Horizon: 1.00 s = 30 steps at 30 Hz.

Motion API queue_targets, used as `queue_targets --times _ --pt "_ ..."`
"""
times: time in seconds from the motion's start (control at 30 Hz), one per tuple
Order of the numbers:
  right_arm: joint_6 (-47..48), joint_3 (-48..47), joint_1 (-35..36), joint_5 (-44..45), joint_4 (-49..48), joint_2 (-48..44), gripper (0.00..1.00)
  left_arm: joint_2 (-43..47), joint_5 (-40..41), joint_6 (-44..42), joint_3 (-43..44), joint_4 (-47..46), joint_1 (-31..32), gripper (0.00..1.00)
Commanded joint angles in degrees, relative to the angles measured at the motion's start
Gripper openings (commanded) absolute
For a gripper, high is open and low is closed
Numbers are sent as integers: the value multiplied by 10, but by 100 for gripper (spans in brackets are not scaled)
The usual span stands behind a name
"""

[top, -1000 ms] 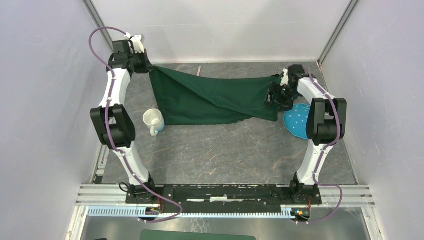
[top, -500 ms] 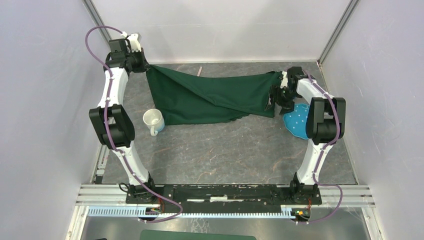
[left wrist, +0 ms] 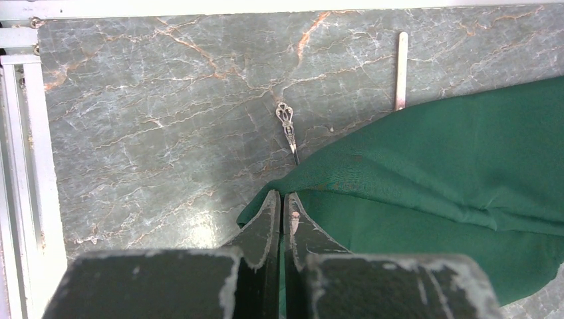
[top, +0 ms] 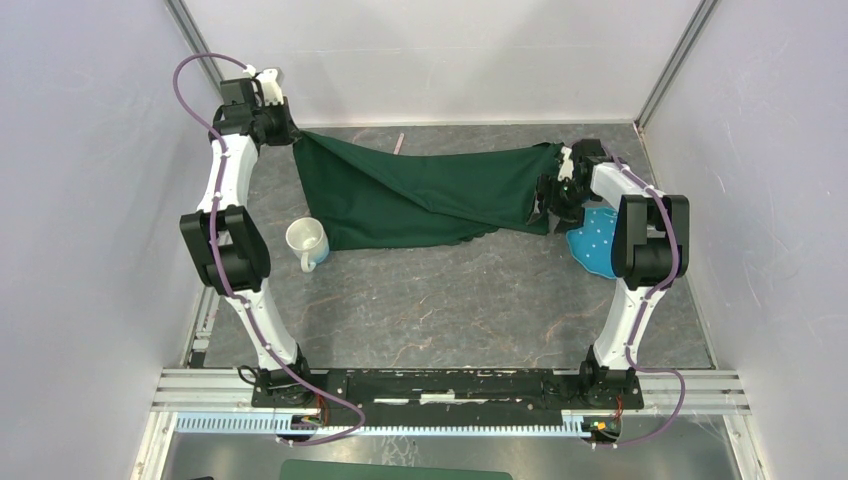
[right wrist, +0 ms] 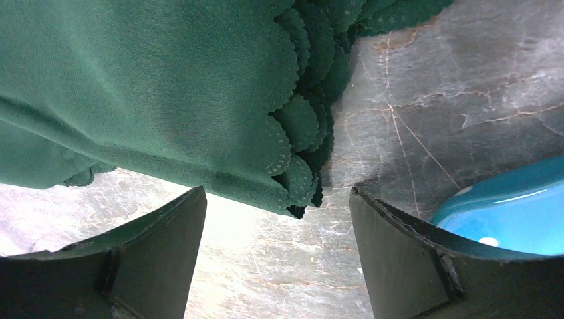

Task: Set the dinner table for one person
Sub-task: Flatten out the napkin at the center of the board.

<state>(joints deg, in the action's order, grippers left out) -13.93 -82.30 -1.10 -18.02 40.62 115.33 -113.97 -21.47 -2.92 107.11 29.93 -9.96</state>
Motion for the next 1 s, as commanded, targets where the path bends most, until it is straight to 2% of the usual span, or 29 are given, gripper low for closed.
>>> queue_targets --times 0.0,0.17,0.47,0.53,0.67,0.83,0.9,0.97 --pt "-7 -11 8 -13 -27 23 85 -1 0 23 33 -29 -7 2" --pt "-16 -18 21 -26 -40 32 84 1 0 23 32 -28 -8 2" --pt "-23 -12 33 -36 -54 38 75 6 2 24 29 -27 -8 2" --pt "-21 -7 33 -34 -54 36 67 7 3 23 28 -26 -8 2" --pt "-21 0 33 -27 -53 32 39 8 3 21 28 -24 -9 2" --pt "-22 -6 33 -25 -48 32 9 12 3 20 24 -23 -8 2" --pt "-23 -16 33 -24 -43 34 0 13 3 19 22 -22 -9 2" --pt "-23 -33 33 -28 -36 37 0 14 3 18 20 -21 -9 2"
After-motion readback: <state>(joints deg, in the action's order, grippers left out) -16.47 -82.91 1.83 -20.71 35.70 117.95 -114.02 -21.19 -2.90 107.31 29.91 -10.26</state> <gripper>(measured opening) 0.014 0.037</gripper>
